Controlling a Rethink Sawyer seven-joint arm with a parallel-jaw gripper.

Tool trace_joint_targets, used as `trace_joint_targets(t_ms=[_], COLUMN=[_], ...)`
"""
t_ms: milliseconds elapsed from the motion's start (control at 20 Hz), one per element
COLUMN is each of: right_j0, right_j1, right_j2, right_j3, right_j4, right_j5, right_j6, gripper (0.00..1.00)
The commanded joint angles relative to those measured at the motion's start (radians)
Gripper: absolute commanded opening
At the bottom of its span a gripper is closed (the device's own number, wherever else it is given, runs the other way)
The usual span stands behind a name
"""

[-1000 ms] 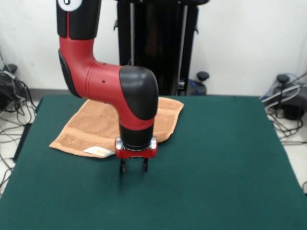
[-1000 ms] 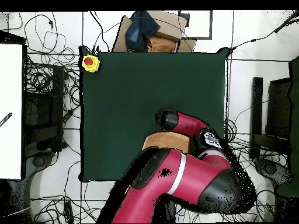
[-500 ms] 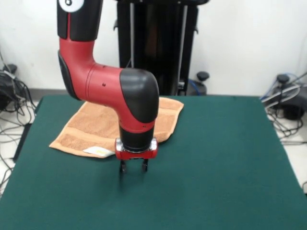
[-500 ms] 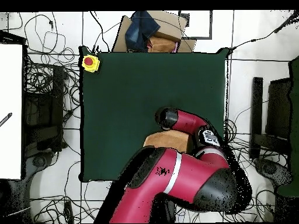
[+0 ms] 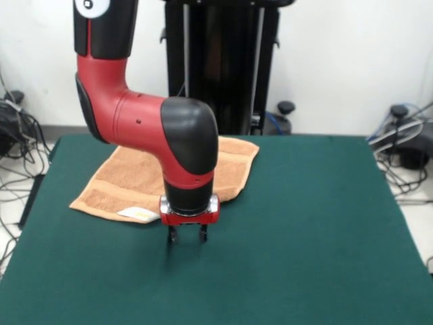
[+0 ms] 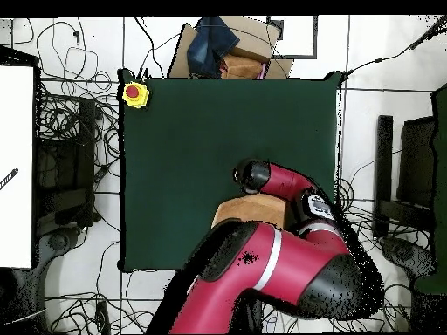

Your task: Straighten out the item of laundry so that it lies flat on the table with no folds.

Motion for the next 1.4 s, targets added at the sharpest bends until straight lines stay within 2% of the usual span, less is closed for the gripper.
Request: trace_joint_targets(t_ms=[50, 300, 550, 750, 850, 950, 1400], right_j0=[-0.072, -0.089, -0.081, -0.159, -0.172, -0.170, -0.189], right_j1=[0.069, 0.074, 0.079, 0.064, 0.066, 0.069, 0.078], right_j2=[0.020, 0.034, 0.048, 0.152, 0.172, 0.175, 0.205], right_j3=[0.098, 0.120, 0.144, 0.220, 0.237, 0.248, 0.257], right_j4=[-0.098, -0.141, -0.171, -0.169, -0.180, -0.190, -0.231], right_j5=[0.139, 0.109, 0.031, 0.069, 0.055, 0.016, 0.041], right_j6=[-0.035, -0.057, 0.003, -0.047, -0.044, -0.015, -0.028], gripper=[1.00, 1.00, 1.00, 1.00, 1.00, 1.00, 1.00])
